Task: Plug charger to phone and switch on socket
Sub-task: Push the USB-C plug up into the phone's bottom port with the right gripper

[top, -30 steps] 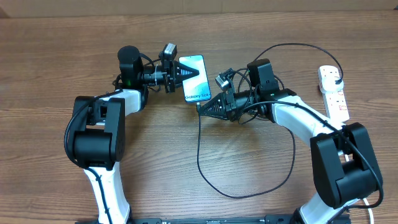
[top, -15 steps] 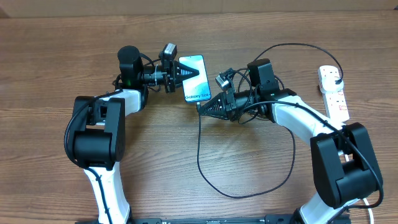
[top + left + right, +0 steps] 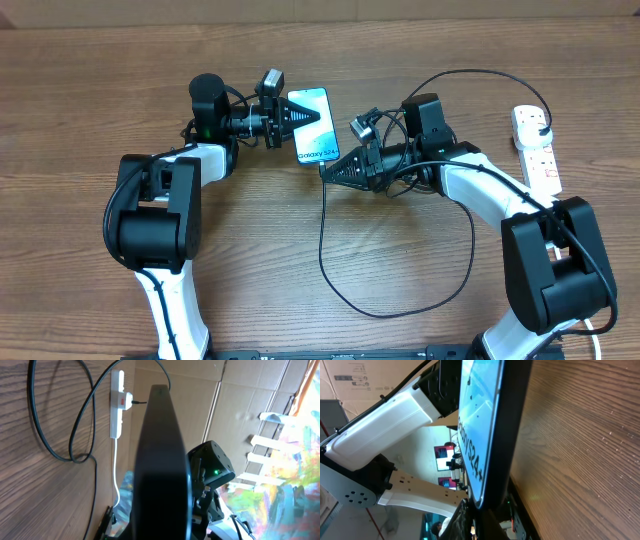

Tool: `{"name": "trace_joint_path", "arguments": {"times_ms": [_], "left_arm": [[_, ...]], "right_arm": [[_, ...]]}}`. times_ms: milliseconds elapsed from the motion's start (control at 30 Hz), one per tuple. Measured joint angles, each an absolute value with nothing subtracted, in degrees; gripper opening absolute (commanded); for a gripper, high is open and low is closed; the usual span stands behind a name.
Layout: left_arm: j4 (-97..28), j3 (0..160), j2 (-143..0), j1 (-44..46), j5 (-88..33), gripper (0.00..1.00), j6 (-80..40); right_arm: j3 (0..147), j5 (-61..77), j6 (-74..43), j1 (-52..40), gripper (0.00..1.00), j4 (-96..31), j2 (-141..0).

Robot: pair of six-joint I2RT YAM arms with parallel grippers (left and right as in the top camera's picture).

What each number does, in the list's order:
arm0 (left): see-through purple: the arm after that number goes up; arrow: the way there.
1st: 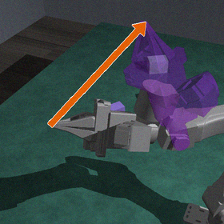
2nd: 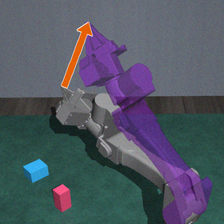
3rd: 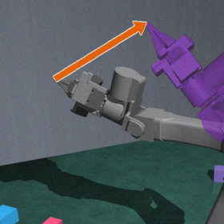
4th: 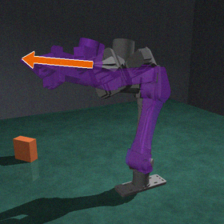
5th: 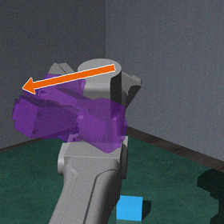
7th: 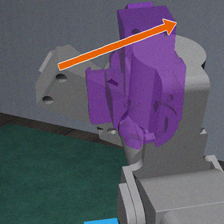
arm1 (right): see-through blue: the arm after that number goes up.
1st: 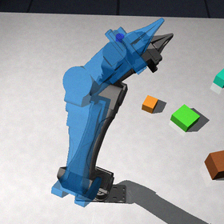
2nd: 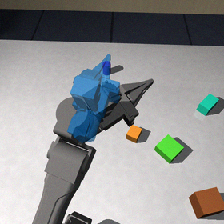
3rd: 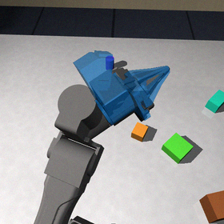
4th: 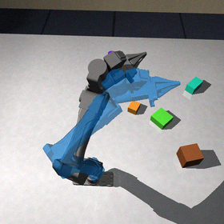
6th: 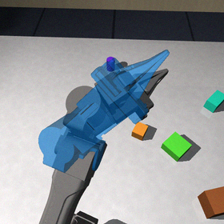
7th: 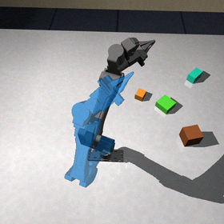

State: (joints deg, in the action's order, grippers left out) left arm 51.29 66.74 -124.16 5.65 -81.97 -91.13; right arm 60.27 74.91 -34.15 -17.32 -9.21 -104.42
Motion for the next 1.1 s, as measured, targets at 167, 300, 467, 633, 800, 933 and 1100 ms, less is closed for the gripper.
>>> {"name": "trace_joint_path", "arguments": {"times_ms": [167, 300, 467, 633, 800, 933, 1100], "left_arm": [[51.3, 66.7, -124.2, 5.7, -81.7, 0.04, -91.1], [51.3, 66.7, -124.2, 6.4, -80.8, 0.04, -91.1], [51.4, 66.7, -124.2, 6.8, -80.3, 0.04, -91.1], [51.6, 66.7, -124.2, 6.8, -80.3, 0.04, -91.1], [52.3, 66.7, -124.2, 6.6, -80.4, 0.05, -91.1], [52.3, 66.7, -124.2, 6.5, -80.4, 0.04, -91.1], [52.3, 66.7, -124.2, 6.5, -80.4, 0.04, -91.1]], "right_arm": [[60.3, 75.0, -34.3, -17.3, 0.04, -8.4, -104.4], [60.3, 75.3, -34.3, -17.3, 0.04, -8.4, -104.4], [60.3, 75.6, -34.3, -17.3, 0.04, -8.5, -104.4], [60.3, 75.4, -34.3, -17.3, 0.04, -9.1, -104.4], [60.3, 75.0, -34.3, -17.3, 0.04, -9.6, -104.4], [60.3, 74.8, -34.3, -17.3, 0.04, -9.5, -104.4], [60.3, 74.7, -34.3, -17.3, 0.04, -9.5, -104.4]]}}
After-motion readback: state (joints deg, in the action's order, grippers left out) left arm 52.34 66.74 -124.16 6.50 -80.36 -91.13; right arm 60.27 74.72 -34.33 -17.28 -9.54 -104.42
